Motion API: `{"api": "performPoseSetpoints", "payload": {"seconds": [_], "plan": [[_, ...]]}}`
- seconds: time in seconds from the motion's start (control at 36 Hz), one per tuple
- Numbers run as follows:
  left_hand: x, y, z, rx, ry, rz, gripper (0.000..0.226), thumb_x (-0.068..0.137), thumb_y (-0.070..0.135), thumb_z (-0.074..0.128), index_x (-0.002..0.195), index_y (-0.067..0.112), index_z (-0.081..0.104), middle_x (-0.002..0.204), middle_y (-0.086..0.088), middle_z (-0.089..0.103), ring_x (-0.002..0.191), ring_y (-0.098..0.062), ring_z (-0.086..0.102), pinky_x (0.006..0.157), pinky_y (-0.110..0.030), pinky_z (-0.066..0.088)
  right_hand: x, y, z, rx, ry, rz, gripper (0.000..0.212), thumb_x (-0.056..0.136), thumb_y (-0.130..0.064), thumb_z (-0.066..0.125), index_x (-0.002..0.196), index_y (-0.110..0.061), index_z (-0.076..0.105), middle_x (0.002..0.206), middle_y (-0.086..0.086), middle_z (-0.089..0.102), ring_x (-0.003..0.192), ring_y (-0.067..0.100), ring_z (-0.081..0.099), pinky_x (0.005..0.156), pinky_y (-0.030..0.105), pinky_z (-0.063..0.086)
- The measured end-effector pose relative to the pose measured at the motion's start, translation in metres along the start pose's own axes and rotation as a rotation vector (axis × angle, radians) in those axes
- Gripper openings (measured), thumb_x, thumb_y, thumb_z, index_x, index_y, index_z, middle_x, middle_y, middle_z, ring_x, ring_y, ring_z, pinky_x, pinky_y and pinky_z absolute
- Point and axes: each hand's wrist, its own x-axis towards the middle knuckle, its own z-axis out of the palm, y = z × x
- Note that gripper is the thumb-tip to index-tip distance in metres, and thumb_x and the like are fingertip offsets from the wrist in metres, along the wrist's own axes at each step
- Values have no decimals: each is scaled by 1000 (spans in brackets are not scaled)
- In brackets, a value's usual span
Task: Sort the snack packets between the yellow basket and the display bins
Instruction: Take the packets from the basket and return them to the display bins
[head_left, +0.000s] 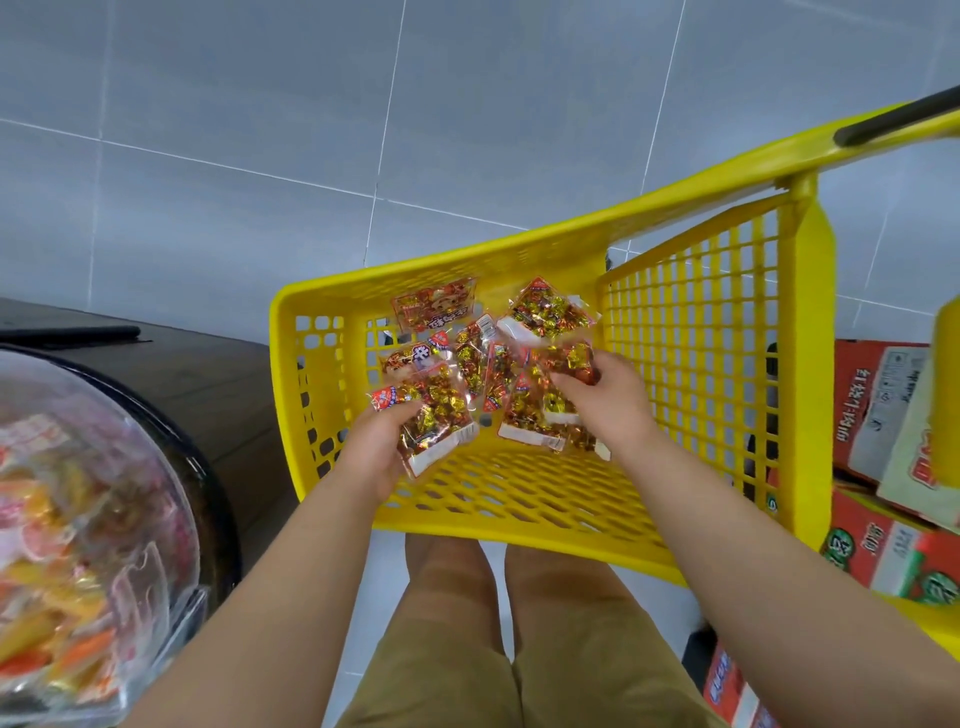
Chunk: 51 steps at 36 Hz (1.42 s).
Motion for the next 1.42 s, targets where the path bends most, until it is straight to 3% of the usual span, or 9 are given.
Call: {"api": "performPoseSetpoints", "payload": {"seconds": [0.11, 0.17, 0.39, 0.47, 0.61, 0.72, 0.97, 1.11, 1.42], "plan": [[-8, 4, 14, -102, -125, -26, 31, 99, 23, 49, 124, 7, 56, 102, -11, 72, 85, -24, 71, 69, -38, 56, -34, -23, 9, -47, 167, -419, 37, 86, -16, 64, 123, -19, 62, 99, -4, 45, 95, 11, 45, 91, 14, 37], [-14, 7, 22, -174, -254, -33, 37, 100, 36, 42, 122, 12, 60, 109, -12, 71, 93, -26, 70, 73, -40, 57, -50, -28, 24, -148, 90, -562, 46, 83, -5, 64, 128, -16, 59, 120, 12, 50, 117, 24, 46, 104, 26, 35], [-19, 17, 13, -138, -419, 16, 52, 77, 54, 54, 114, 21, 69, 119, -9, 68, 109, -25, 65, 91, -44, 51, -78, -33, 58, -244, -211, -635, 69, 88, -7, 49, 148, -9, 16, 155, 0, 2, 143, 17, -13, 117, 26, 3], [-18, 13, 6, -75, -357, 69, 51, 76, 30, 65, 123, 11, 62, 106, -7, 72, 93, -22, 70, 78, -37, 57, -82, -31, 57, -92, -299, -599, 74, 85, -6, 49, 149, -14, 13, 154, -6, 7, 143, 8, -4, 113, 12, 6], [-12, 6, 2, 38, -151, 118, 51, 86, 6, 64, 135, 11, 51, 112, -12, 69, 87, -22, 70, 60, -31, 58, -58, -18, 47, 311, -261, -267, 49, 87, -5, 51, 134, -20, 49, 128, -10, 55, 113, -4, 51, 103, 26, 39], [-6, 0, -2, 1, -104, 106, 50, 88, 6, 63, 135, 14, 51, 113, -12, 69, 86, -23, 70, 57, -31, 58, 3, 13, 36, -51, -75, -59, 36, 86, -9, 57, 122, -14, 57, 127, 5, 54, 109, 16, 50, 95, 25, 39], [2, -8, -23, 32, 60, 133, 28, 85, 11, 69, 110, 21, 60, 97, -2, 73, 77, -17, 73, 56, -30, 57, 49, 43, 44, -943, -297, -70, 61, 82, -35, 67, 134, -17, 42, 136, 7, 46, 130, 30, 34, 103, 44, 32], [-1, -7, -33, -12, 93, 153, 35, 86, 12, 69, 117, 25, 57, 106, -2, 71, 95, -24, 69, 86, -46, 55, 36, 33, 40, -1157, -340, -124, 47, 85, -30, 60, 129, -22, 48, 117, 6, 57, 117, 29, 48, 97, 43, 39], [-72, 22, -38, -37, -50, 182, 34, 89, 8, 64, 120, 20, 56, 106, -6, 72, 93, -27, 69, 80, -43, 56, -53, -6, -6, -213, -125, -225, 36, 86, -15, 64, 119, -16, 52, 98, 0, 63, 97, 23, 62, 73, 19, 39]]}}
